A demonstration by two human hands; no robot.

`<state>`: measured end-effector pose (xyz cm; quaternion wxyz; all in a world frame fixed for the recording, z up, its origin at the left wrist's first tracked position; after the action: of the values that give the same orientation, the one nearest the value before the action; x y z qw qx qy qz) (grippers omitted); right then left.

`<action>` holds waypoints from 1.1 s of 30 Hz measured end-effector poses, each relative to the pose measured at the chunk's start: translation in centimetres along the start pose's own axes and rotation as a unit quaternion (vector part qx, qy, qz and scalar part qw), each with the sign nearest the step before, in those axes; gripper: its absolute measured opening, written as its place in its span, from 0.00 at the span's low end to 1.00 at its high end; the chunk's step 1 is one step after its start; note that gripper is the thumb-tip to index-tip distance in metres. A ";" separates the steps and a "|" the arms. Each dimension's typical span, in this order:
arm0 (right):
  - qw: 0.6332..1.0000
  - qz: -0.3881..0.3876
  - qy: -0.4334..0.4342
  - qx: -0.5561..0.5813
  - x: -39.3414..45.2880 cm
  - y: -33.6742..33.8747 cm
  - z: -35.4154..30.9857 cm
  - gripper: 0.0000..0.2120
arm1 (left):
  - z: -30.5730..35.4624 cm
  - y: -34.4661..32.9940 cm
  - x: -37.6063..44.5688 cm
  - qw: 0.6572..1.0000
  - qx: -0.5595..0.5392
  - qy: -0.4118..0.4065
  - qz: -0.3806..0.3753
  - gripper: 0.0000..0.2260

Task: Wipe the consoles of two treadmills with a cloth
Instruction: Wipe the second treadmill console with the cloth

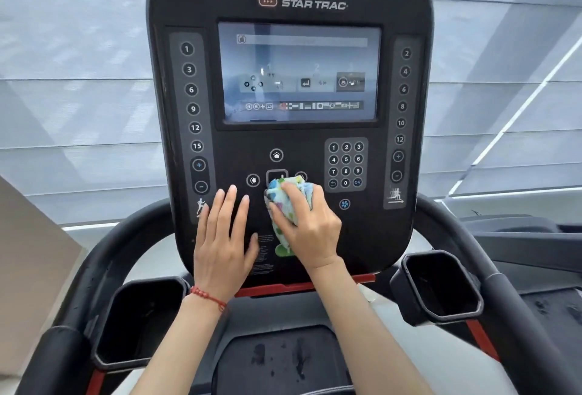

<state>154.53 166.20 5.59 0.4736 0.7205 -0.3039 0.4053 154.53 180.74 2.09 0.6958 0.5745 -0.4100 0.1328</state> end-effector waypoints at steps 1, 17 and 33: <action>1.000 -0.002 0.022 -0.003 0.4 0.2 0.2 0.13 | 0.0 0.0 0.0 1.000 0.001 0.000 0.001 0.23; 0.971 0.095 -0.221 0.006 6.2 3.5 7.8 0.15 | 3.1 -0.2 1.1 0.999 0.005 0.031 0.020 0.21; 0.977 0.118 -0.174 -0.039 1.5 6.0 12.8 0.13 | 7.8 -1.8 5.0 1.000 -0.012 0.001 0.018 0.23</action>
<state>154.08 152.05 6.71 0.3904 0.7201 -0.4800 0.3141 155.59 171.69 4.46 0.7004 0.5584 -0.4216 0.1410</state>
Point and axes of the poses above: each hand's wrist, its own x-axis towards the middle knuckle, its own y-axis out of the back of the hand, z = x × y, the point moved 3 cm from there along x, towards the middle knuckle, and after that the axes turned 3 degrees about x, right-handed, at the moved point
